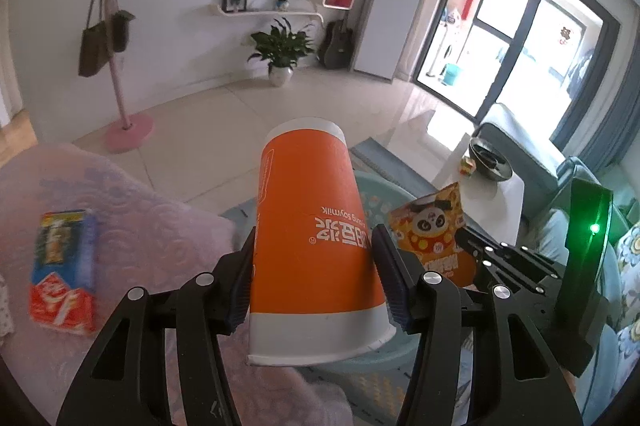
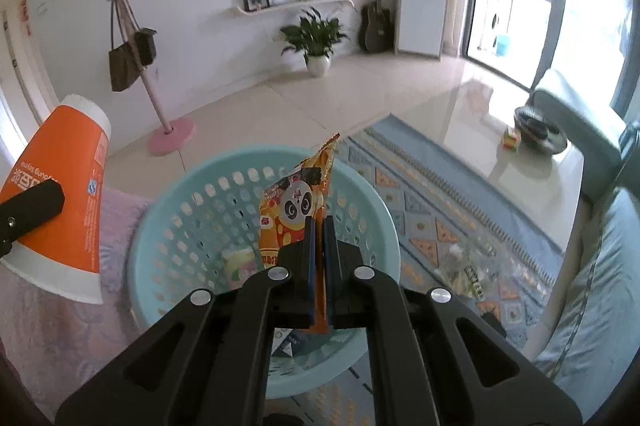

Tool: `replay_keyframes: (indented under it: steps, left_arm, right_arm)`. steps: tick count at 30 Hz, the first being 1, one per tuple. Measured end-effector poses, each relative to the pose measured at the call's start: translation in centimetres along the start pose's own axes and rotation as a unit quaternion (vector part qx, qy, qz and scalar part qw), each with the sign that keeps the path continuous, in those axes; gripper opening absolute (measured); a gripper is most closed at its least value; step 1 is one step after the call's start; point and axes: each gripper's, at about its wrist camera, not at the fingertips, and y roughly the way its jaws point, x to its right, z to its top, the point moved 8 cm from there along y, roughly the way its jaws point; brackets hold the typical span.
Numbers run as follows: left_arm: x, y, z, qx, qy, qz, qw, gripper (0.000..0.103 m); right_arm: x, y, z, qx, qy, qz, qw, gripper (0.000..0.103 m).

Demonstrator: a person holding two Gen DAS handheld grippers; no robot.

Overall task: Collect trash
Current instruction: 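Move both items over the blue basket and open both tools to drop them, then grasp the red plastic bag with the left tool while the right tool approaches the card box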

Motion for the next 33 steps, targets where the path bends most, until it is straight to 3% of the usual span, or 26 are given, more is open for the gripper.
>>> replay_keyframes:
  steps: [4, 8, 10, 12, 20, 29, 33]
  left_arm:
    - [0.4, 0.9, 0.0, -0.007, 0.000, -0.006, 1.0000, 0.056]
    - [0.0, 0.4, 0.0, -0.001, -0.010, -0.010, 0.9999, 0.073]
    - [-0.4, -0.1, 0.1, 0.005, -0.015, -0.010, 0.9998, 0.074]
    - [-0.6, -0.5, 0.1, 0.008, -0.022, -0.013, 0.9997, 0.075]
    - [-1.4, -2.6, -0.2, 0.019, -0.037, -0.010, 0.9991, 0.077]
    - [-4.0, -7.3, -0.6, 0.052, -0.054, 0.003, 0.9972, 0.077]
    - [-6.2, -9.9, -0.9, 0.070, -0.073, 0.014, 0.9948, 0.077]
  right_arm:
    - [0.4, 1.0, -0.3, -0.014, 0.016, 0.008, 1.000, 0.003]
    - [0.4, 1.4, -0.4, -0.025, 0.037, 0.031, 0.999, 0.008]
    - [0.4, 1.4, -0.5, -0.027, 0.045, 0.040, 0.998, 0.032]
    - [0.3, 0.9, -0.4, -0.018, 0.047, 0.036, 0.998, 0.048]
    - [-1.6, -1.4, 0.0, -0.001, 0.028, 0.052, 0.998, 0.048]
    - [-6.7, -4.4, 0.3, 0.021, -0.025, 0.088, 0.996, 0.049]
    - [-9.4, -5.9, 0.6, 0.037, -0.049, 0.099, 0.993, 0.055]
